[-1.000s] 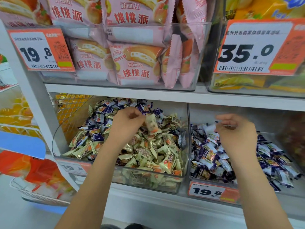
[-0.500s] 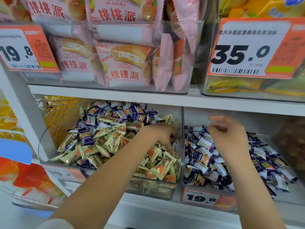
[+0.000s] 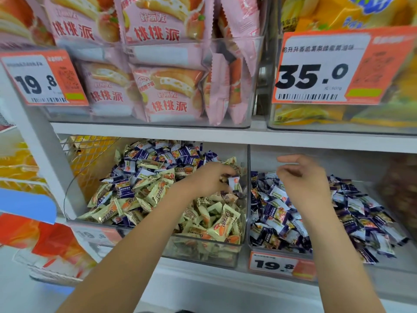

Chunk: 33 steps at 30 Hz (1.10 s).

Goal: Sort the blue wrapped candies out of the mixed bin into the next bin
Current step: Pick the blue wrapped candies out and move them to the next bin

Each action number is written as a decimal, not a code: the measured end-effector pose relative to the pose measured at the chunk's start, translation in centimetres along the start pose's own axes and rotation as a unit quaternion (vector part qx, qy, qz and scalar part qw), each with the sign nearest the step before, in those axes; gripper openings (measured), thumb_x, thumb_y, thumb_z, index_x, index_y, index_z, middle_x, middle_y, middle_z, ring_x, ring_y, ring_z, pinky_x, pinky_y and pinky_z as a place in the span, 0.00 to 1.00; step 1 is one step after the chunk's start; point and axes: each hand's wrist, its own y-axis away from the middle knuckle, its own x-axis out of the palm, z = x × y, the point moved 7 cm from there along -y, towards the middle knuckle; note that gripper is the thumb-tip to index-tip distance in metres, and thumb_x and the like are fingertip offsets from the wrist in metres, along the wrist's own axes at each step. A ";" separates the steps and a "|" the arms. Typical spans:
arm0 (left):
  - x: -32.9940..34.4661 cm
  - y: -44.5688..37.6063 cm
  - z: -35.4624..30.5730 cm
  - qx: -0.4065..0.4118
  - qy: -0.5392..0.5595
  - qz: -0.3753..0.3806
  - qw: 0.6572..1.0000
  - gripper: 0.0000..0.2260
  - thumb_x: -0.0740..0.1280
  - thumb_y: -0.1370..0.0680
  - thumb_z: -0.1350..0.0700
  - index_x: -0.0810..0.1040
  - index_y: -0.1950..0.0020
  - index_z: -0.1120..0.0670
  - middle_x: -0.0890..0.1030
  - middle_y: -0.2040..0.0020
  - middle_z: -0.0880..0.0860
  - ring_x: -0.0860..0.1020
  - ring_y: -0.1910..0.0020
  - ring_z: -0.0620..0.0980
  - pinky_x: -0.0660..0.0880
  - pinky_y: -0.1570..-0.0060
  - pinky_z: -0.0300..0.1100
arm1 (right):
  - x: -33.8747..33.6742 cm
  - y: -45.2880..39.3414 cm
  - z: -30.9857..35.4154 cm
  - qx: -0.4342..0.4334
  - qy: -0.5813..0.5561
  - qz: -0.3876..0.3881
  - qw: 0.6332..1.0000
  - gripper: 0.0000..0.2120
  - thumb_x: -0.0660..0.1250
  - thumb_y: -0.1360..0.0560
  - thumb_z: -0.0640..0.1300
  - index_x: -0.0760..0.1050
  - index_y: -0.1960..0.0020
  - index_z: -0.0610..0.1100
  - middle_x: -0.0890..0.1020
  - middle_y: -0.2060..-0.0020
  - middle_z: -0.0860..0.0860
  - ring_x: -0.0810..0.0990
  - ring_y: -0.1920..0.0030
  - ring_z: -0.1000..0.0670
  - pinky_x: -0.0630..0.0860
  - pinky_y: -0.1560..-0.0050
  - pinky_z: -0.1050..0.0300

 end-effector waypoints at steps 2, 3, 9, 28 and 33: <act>-1.8 1.7 0.0 -0.002 0.078 -0.094 0.992 0.07 0.71 0.27 0.59 0.77 0.51 0.53 0.78 0.59 0.46 0.76 0.58 0.48 0.68 0.61 0.31 | 0.3 0.2 0.2 0.001 -0.014 0.003 1.000 0.11 0.62 0.24 0.34 0.77 0.47 0.46 0.81 0.57 0.46 0.67 0.74 0.53 0.65 0.77 0.68; -2.4 2.7 -0.1 -0.011 0.126 -0.133 0.983 0.05 0.71 0.26 0.59 0.77 0.54 0.53 0.77 0.62 0.46 0.75 0.62 0.45 0.67 0.64 0.29 | 0.4 0.3 0.3 0.001 -0.016 0.007 1.000 0.11 0.62 0.25 0.34 0.77 0.47 0.45 0.81 0.57 0.45 0.69 0.73 0.53 0.65 0.76 0.68; -3.2 5.9 -1.2 -0.023 0.189 -0.219 0.957 0.10 0.70 0.25 0.57 0.72 0.64 0.55 0.70 0.73 0.50 0.65 0.74 0.40 0.60 0.73 0.32 | 1.9 1.7 3.9 -0.115 -0.009 0.085 0.990 0.12 0.71 0.28 0.39 0.77 0.49 0.54 0.81 0.58 0.53 0.79 0.59 0.57 0.73 0.59 0.70; -2.4 7.4 -1.0 -0.077 0.392 -0.194 0.896 0.13 0.67 0.23 0.59 0.76 0.39 0.53 0.82 0.50 0.55 0.80 0.49 0.52 0.78 0.48 0.47 | 9.0 3.8 5.7 -0.258 0.209 0.200 0.922 0.27 0.74 0.31 0.48 0.70 0.35 0.53 0.70 0.51 0.55 0.69 0.60 0.59 0.69 0.57 0.62; -2.3 8.0 -1.3 -0.080 0.432 -0.145 0.886 0.15 0.59 0.20 0.60 0.72 0.36 0.45 0.80 0.46 0.56 0.77 0.44 0.54 0.73 0.42 0.51 | 8.6 3.0 5.7 -0.248 0.208 0.184 0.928 0.23 0.73 0.30 0.48 0.72 0.36 0.54 0.72 0.54 0.57 0.68 0.62 0.62 0.64 0.63 0.65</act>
